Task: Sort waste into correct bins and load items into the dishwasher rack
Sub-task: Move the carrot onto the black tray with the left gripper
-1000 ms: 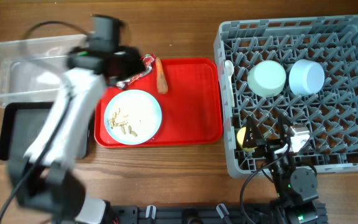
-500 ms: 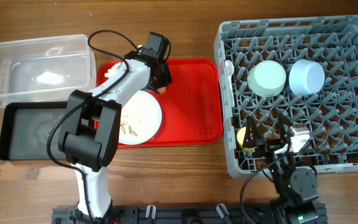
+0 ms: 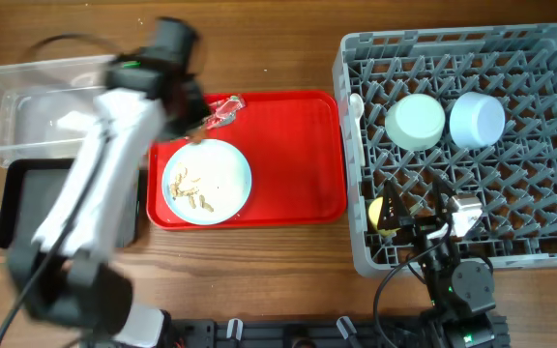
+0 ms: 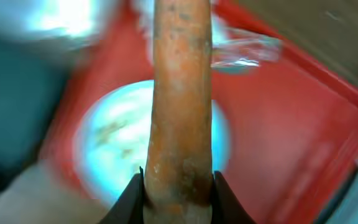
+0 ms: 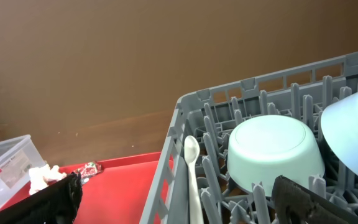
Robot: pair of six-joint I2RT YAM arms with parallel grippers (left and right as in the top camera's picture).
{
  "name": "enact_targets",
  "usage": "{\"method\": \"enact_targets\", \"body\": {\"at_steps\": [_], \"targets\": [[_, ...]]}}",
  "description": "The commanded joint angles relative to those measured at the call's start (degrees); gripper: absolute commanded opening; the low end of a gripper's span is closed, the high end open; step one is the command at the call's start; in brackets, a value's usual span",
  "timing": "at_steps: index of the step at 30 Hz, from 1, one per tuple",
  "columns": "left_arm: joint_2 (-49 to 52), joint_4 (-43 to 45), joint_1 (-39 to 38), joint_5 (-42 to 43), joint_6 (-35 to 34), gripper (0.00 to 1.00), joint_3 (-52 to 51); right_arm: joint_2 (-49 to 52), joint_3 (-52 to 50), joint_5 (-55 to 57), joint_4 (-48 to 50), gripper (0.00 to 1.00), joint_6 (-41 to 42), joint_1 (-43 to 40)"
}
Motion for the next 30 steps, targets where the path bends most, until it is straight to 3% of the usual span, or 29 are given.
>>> {"method": "enact_targets", "body": {"at_steps": [1, 3, 8, 10, 14, 16, 18, 22, 25, 28, 30], "targets": [[-2.36, -10.43, 8.11, -10.12, -14.19, 0.04, -2.01, -0.72, -0.07, -0.72, 0.39, 1.0, -1.07, 0.13], [-2.36, -11.89, 11.74, -10.23, -16.04, 0.04, -5.27, -0.72, -0.07, -0.72, 0.39, 1.0, -1.07, 0.13], [-2.36, -4.94, 21.24, -9.38, -17.55, 0.04, -19.67, -0.72, -0.07, -0.72, 0.39, 1.0, -1.05, 0.13], [-2.36, -3.61, 23.85, -9.64, -17.53, 0.19, -22.73, -0.72, -0.07, -0.72, 0.39, 1.0, -1.07, 0.13], [-2.45, -2.08, 28.2, -8.9, -17.49, 0.59, -23.3, -0.72, -0.07, -0.72, 0.39, 1.0, -1.07, 0.13], [-2.45, -0.66, 29.29, -3.45, -16.44, 0.68, -23.23, -0.72, -0.07, -0.72, 0.37, 1.0, -1.05, 0.13], [-2.56, 0.5, 29.2, 1.29, -14.16, 0.69, -22.95, -0.72, -0.07, -0.7, 0.37, 1.0, -1.05, 0.13], [-2.82, 2.03, 23.1, 5.22, -9.64, 0.68, -19.47, -0.72, -0.07, -0.72, 0.39, 1.0, -1.05, 0.13], [-3.08, 10.27, 13.73, 5.18, -0.55, 0.7, -18.49, -0.72, -0.07, -0.72, 0.37, 1.0, -1.05, 0.13], [-1.38, 22.36, 3.69, 0.74, 12.57, 0.87, -18.51, -0.72, -0.07, -0.72, 0.37, 1.0, -1.07, 0.13], [1.55, 28.04, -0.87, -5.51, 14.51, 0.95, -18.51, -0.72, -0.07, -0.72, 0.39, 1.0, -1.07, 0.13]]}}
